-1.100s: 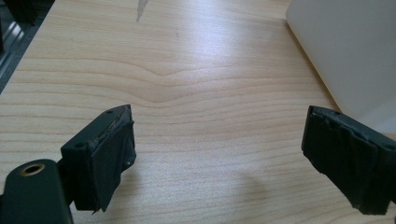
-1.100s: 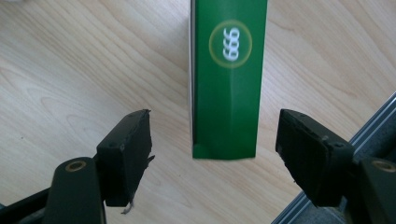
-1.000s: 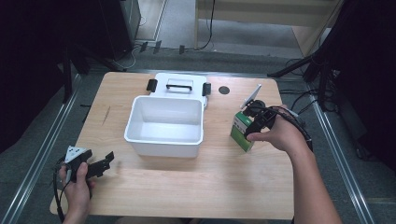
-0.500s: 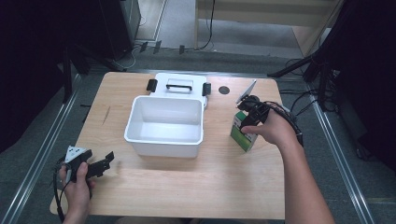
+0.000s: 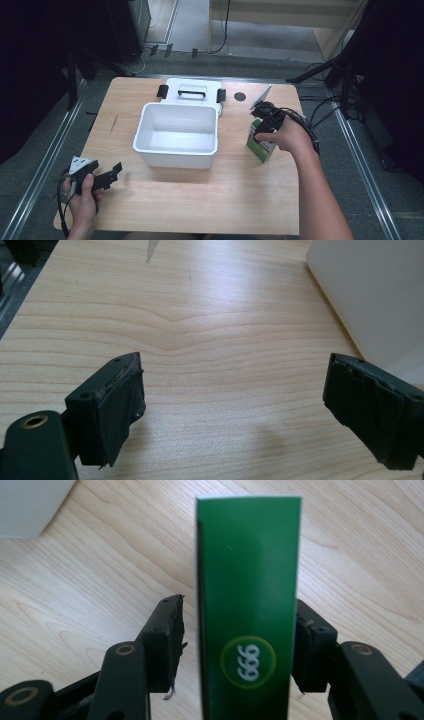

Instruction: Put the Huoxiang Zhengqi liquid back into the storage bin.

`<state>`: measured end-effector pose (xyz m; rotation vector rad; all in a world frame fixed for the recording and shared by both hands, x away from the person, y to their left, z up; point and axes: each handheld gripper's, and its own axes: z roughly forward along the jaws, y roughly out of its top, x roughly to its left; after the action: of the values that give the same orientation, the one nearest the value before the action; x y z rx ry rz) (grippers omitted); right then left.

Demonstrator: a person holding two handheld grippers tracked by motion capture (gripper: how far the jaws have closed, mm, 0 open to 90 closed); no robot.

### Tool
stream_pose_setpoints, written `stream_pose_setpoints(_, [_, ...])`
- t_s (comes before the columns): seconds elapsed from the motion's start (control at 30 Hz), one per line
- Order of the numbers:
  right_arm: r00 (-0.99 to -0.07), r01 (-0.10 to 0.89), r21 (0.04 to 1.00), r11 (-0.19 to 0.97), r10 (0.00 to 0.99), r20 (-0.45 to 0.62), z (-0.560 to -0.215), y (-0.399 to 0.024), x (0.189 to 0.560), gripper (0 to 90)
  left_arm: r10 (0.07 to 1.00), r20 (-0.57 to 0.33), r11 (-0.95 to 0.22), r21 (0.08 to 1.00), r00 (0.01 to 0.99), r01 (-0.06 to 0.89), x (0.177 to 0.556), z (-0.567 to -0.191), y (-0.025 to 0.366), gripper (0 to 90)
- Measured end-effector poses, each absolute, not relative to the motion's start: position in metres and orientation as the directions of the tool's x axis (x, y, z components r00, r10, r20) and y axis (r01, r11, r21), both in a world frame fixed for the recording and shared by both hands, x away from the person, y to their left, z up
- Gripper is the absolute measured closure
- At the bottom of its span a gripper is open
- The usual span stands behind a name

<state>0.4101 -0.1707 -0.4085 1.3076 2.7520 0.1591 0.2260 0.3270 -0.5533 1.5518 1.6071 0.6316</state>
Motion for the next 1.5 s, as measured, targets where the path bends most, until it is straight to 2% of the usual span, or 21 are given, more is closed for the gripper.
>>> stream_pose_setpoints(0.2, [-0.619, 0.777, 0.125, 0.617, 0.785, -0.028, -0.405, -0.177, 0.409, 57.7, 0.977, -0.2, 0.124, 0.806, 0.069, 0.579, 0.226, -0.553, 0.327, 10.4])
stream_pose_setpoints(0.3, [-0.643, 0.755, 0.131, 0.643, 0.764, -0.046, -0.401, -0.178, 0.407, 62.8, 0.978, -0.199, 0.123, 0.806, 0.069, 0.579, 0.226, -0.553, 0.327, 10.5])
stream_pose_setpoints(0.67, [-0.702, 0.694, 0.137, 0.706, 0.707, -0.088, -0.392, -0.178, 0.4, 64.0, 0.978, -0.199, 0.123, 0.806, 0.069, 0.579, 0.226, -0.553, 0.327, 10.4])
stream_pose_setpoints(0.9, [-0.772, 0.603, 0.189, 0.775, 0.627, -0.108, -0.371, -0.17, 0.391, 64.2, 0.978, -0.198, 0.123, 0.807, 0.068, 0.578, 0.226, -0.553, 0.327, 10.5])
stream_pose_setpoints(1.23, [-0.84, 0.489, 0.185, 0.852, 0.518, -0.163, -0.353, -0.166, 0.383, 64.5, 0.978, -0.199, 0.123, 0.807, 0.069, 0.578, 0.226, -0.553, 0.327, 10.5])
stream_pose_setpoints(1.33, [-0.891, 0.389, 0.169, 0.906, 0.416, -0.183, -0.346, -0.164, 0.378, 64.6, 0.978, -0.198, 0.122, 0.806, 0.069, 0.579, 0.226, -0.553, 0.327, 10.4])
stream_pose_setpoints(1.5, [-0.921, 0.304, 0.187, 0.934, 0.338, -0.192, -0.339, -0.162, 0.374, 64.6, 0.978, -0.198, 0.122, 0.806, 0.069, 0.579, 0.226, -0.553, 0.327, 10.5])
